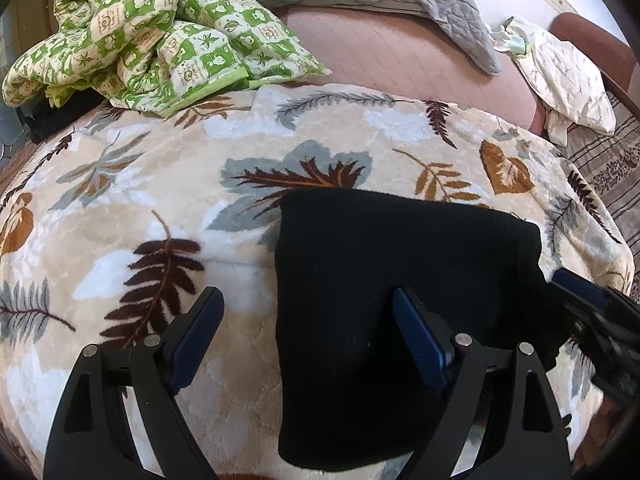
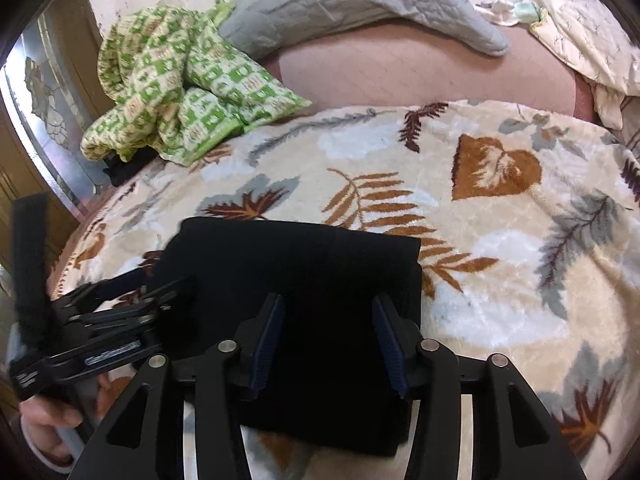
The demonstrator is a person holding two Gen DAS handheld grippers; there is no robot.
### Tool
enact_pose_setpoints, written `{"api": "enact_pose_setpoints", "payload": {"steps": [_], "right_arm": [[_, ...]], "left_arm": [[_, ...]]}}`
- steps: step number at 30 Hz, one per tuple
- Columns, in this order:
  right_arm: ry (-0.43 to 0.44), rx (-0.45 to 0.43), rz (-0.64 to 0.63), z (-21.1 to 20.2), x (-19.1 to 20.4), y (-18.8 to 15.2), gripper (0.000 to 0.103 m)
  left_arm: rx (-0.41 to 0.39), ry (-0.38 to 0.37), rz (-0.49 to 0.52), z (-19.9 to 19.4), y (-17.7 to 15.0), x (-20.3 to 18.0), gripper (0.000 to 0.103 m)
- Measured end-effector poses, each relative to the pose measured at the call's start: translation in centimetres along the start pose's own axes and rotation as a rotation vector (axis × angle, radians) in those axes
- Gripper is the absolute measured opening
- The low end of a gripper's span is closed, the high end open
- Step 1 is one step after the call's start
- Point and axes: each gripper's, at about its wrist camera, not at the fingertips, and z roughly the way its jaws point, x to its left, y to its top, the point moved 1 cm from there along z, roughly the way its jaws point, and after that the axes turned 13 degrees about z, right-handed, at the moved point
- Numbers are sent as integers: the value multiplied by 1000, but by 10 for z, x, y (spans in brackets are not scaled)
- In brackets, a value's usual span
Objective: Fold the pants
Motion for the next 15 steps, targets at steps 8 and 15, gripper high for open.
{"api": "enact_pose_setpoints", "payload": {"steps": [8,15], "right_arm": [[-71,16,-59,-3,0,-43,62],[-24,-61,6,-32,4,-31,64]], "left_arm": [[-8,0,-32,-4,-8,-1,87],[-82,33,-40,-33,-12,-1,87]]}}
